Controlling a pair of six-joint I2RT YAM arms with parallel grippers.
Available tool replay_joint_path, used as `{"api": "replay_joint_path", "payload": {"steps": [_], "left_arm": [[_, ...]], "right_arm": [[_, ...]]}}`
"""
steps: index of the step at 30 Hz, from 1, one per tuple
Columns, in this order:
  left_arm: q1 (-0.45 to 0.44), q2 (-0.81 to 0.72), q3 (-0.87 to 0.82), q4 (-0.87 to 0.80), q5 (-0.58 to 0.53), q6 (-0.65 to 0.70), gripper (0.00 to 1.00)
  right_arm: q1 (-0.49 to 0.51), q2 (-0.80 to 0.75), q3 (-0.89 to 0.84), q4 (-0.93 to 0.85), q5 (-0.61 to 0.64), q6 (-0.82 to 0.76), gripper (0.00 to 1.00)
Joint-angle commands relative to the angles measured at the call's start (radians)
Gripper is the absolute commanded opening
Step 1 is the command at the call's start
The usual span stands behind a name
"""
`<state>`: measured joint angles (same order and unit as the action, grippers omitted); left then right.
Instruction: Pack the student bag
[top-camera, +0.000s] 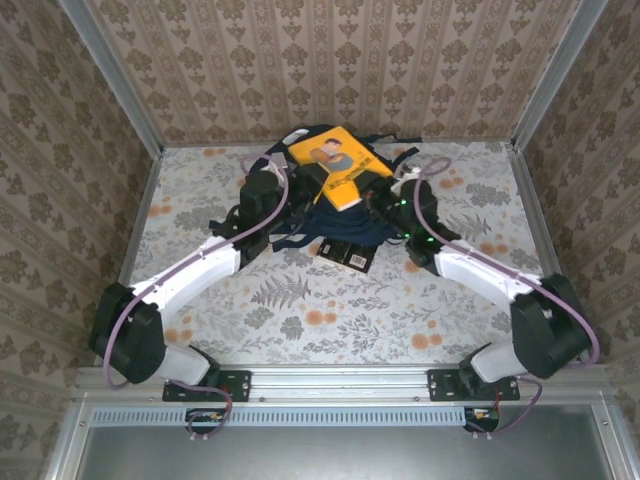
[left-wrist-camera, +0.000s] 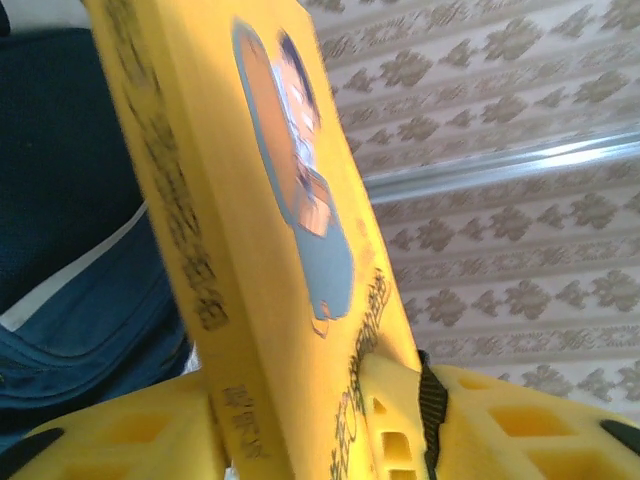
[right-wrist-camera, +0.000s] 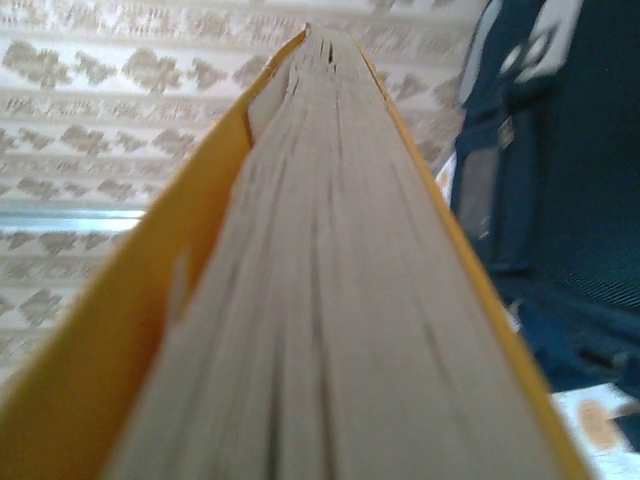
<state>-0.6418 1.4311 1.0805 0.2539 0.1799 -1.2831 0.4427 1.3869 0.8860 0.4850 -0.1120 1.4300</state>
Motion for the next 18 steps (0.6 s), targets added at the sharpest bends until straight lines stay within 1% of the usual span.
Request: {"api": "replay_joint_path", "payload": {"steps": [1,3,4,7,11,15,18], "left_arm": [[0.027,0.066,0.251,-0.299,0.073,0.310,0.56],[0.021,0.168,0.409,-0.472,0.063,0.441,0.58],[0.019,0.224,0.479,-0.528,0.065,0.492,0.58],[0.028,0.397,0.667,-0.637,0.099,0.570,0.59],[0.037,0.660,0.974,-0.828,0.115,0.694,0.58],[0.048,0.865,1.226,-0.944,0.145,0.728,0.58],[0.050,0.953,1.292,-0.943,0.167,0.725,0.59]], "right_arm": [[-0.130,-0.173,-0.022,-0.250,0.040,-0.177,0.00],[-0.215,-0.248,-0.039,-0.340,0.044,-0.240,0.00],[-0.265,-0.279,-0.053,-0.367,0.032,-0.259,0.00],[-0.402,-0.352,-0.079,-0.431,-0.026,-0.294,0.00],[-0.532,-0.416,-0.096,-0.511,-0.081,-0.350,0.00],[-0.601,-0.464,-0.134,-0.532,-0.117,-0.361,0.00],[-0.601,-0.483,-0.156,-0.536,-0.119,-0.368,0.00]]}}
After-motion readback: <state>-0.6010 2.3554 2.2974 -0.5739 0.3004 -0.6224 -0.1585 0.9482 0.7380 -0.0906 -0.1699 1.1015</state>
